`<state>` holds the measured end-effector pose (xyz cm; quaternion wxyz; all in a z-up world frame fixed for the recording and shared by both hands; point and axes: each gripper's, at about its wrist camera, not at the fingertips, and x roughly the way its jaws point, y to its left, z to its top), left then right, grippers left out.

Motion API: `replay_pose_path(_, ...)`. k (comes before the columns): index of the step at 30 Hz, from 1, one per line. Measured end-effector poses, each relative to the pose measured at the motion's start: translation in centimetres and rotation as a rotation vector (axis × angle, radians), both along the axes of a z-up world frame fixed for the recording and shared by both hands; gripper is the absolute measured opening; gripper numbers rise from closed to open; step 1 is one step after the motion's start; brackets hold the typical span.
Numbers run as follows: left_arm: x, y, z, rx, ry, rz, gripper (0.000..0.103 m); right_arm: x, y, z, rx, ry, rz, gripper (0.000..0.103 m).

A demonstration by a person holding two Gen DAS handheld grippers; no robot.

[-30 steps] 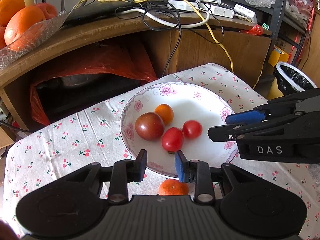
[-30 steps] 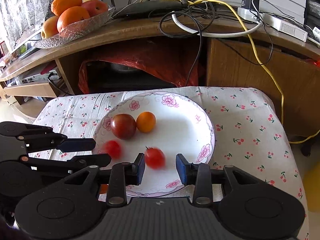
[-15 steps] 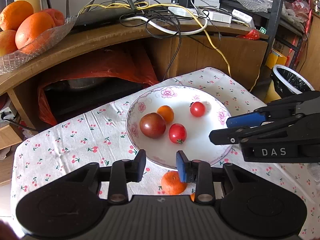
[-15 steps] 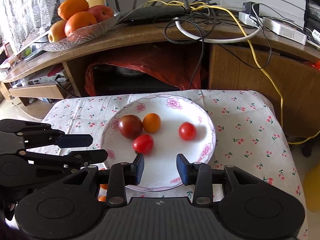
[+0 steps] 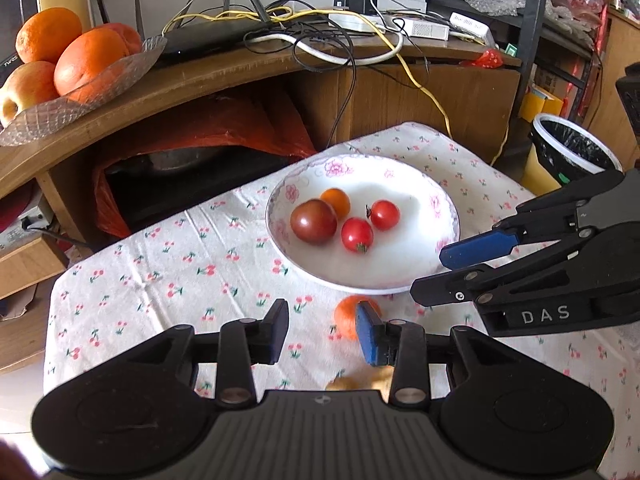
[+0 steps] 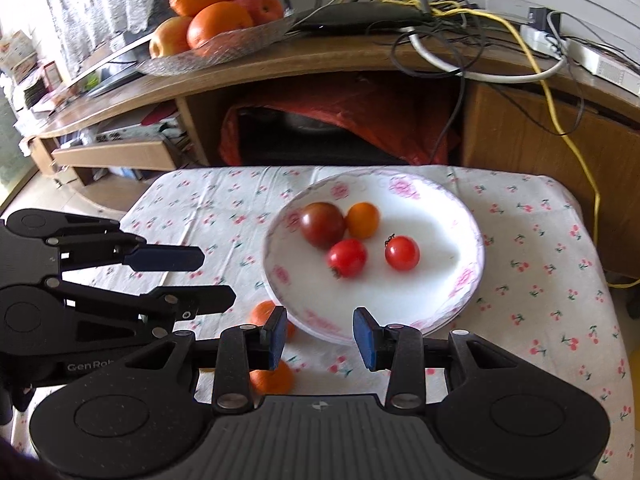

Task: Organize fruits
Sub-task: 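Withdraw both tools from the bowl toward the remaining oranges and potatoes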

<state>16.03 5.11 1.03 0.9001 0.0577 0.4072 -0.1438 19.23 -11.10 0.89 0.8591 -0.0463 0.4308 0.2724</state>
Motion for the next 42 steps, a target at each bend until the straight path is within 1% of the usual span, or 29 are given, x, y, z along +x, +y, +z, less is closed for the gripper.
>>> replay_pose_path(12,-2.4,1.0,-2.4,0.02,0.078,-0.103,0.045,-1.6,0.5,-1.1,-0.013,0.058,0.054,0.033)
replay_pose_path(25,-1.7,0.3,-4.7,0.052,0.111,-0.122,0.045,-2.4,0.7,-1.8,-0.014,0.11,0.095,0.034)
replay_pose_path(29,-1.6,-0.2,-4.8,0.067,0.096,-0.125,0.044,-2.4,0.6,-2.0,-0.016,0.124,0.099,0.034)
replay_pose_path(31,-1.6,-0.2,-4.8,0.065,0.097,-0.126,0.042,-2.5,0.6,-2.0,-0.016,0.132,0.104,0.034)
replay_pose_path(33,-1.7,-0.2,-4.7,0.062,0.099,-0.136,0.035,-2.7,0.7,-2.0,-0.015,0.14,0.112,0.035)
replay_pose_path(35,-1.8,-0.2,-4.6,0.066,0.096,-0.137,0.034,-2.9,0.8,-2.0,-0.012,0.147,0.121,0.035)
replay_pose_path(42,-2.2,0.7,-4.0,0.058,0.088,-0.123,0.033,-3.4,2.2,-2.7,-0.02,0.176,0.16,0.035)
